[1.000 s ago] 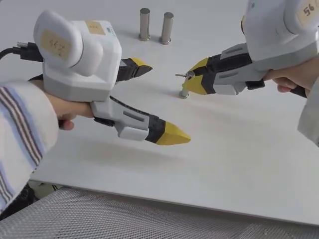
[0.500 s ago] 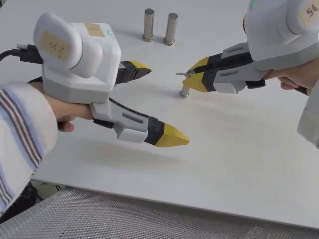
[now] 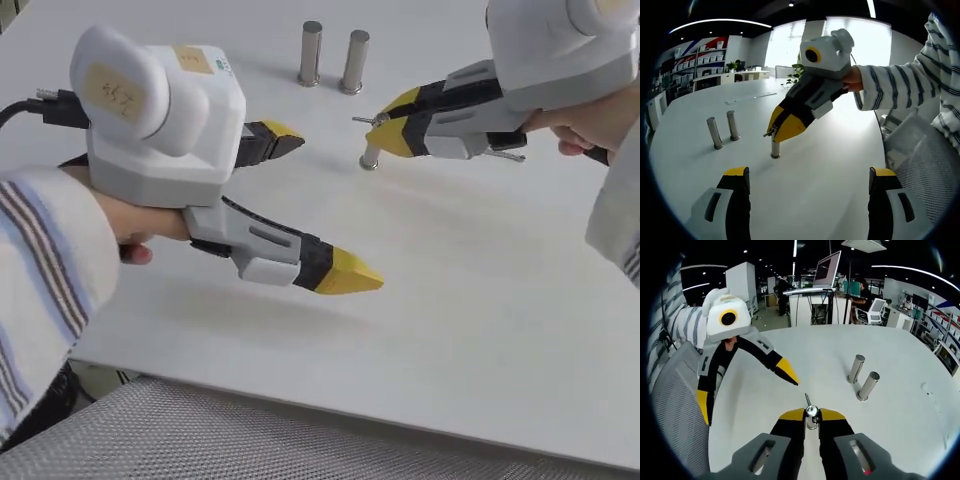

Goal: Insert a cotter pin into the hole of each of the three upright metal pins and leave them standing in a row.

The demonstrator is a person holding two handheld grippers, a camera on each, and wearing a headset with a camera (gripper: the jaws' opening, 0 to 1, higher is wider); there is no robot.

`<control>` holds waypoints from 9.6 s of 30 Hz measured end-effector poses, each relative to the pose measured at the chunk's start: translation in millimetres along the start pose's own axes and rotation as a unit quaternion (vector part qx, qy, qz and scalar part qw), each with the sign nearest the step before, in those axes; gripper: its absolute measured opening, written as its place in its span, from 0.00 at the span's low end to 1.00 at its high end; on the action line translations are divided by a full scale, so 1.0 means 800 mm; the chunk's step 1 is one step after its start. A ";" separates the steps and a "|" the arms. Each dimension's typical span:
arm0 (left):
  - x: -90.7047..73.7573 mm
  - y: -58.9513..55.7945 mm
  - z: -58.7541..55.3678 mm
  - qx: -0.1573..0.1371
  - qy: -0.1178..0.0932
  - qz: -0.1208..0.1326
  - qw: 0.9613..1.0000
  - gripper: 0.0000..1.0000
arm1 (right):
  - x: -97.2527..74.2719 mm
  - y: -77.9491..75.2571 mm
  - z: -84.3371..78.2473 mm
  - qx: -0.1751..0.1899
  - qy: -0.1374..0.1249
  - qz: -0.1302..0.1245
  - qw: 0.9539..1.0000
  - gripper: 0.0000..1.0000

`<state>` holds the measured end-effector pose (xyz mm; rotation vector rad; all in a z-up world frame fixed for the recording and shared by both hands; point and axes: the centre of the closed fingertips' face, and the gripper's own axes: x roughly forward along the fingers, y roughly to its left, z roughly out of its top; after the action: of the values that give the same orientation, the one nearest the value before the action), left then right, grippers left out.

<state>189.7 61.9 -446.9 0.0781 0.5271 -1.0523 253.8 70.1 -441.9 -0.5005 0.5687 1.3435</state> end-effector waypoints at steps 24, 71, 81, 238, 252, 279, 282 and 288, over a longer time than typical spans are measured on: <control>0.004 0.001 -0.005 -0.008 0.011 0.006 1.000 0.99 | 0.015 0.006 0.001 -0.009 0.010 0.005 1.000 0.04; -0.024 -0.020 0.055 -0.011 -0.027 0.047 0.998 0.99 | -0.114 0.048 -0.007 0.112 -0.091 -0.104 0.984 0.78; -0.036 -0.010 0.051 -0.024 -0.034 0.061 0.997 0.97 | -0.128 0.052 -0.019 0.148 -0.114 -0.130 0.974 0.86; 0.061 -0.001 0.140 0.048 -0.013 0.075 0.996 0.09 | -0.177 0.060 -0.072 0.246 -0.117 -0.196 0.942 0.93; 0.070 -0.030 0.103 0.028 0.004 0.091 0.995 0.09 | -0.171 0.068 -0.073 0.241 -0.111 -0.184 0.946 0.92; 0.090 -0.029 0.044 0.012 0.050 0.122 0.991 0.09 | -0.162 0.081 -0.080 0.246 -0.097 -0.169 0.949 0.91; 0.090 -0.026 0.045 0.011 0.047 0.128 0.991 0.09 | -0.161 0.082 -0.081 0.248 -0.096 -0.167 0.949 0.91; 0.091 -0.026 0.041 0.008 0.045 0.122 0.992 0.09 | -0.160 0.082 -0.082 0.253 -0.094 -0.168 0.948 0.90</control>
<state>212.3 -17.8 -447.1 0.1987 0.5750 -0.8170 166.3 -58.0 -410.8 -0.0396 0.6128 0.8626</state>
